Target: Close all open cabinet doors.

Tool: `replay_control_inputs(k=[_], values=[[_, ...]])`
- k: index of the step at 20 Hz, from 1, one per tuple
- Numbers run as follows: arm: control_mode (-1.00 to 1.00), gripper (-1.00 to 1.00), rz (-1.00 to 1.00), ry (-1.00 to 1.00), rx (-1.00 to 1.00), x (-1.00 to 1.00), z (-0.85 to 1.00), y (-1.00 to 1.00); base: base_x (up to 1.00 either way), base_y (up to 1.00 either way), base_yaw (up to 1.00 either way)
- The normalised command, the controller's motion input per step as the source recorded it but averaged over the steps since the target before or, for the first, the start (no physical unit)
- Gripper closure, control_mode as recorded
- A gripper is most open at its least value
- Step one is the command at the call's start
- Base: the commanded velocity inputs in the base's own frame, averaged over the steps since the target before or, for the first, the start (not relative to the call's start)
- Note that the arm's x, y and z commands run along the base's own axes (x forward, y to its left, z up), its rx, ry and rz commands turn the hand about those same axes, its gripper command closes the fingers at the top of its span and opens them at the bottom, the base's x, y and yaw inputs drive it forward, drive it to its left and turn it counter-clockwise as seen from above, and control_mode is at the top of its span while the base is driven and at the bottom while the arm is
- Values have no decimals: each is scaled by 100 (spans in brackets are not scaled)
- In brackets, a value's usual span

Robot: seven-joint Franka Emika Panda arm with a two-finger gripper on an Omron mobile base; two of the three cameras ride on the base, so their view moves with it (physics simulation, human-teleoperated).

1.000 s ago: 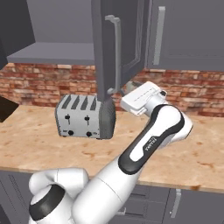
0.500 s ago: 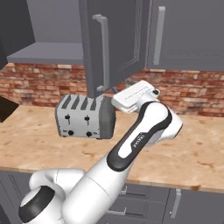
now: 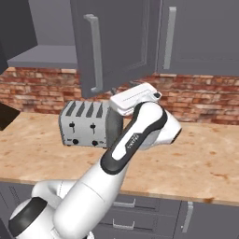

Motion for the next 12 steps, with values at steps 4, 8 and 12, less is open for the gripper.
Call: replay_control_inputs(k=[4, 8, 12], values=[[-100, -100, -6, 0, 0, 22, 1, 28, 0, 0, 0], [-100, -100, -6, 0, 0, 26, 3, 24, 0, 0, 0], [-100, -100, -5, 0, 0, 29, 3, 23, 0, 0, 0]])
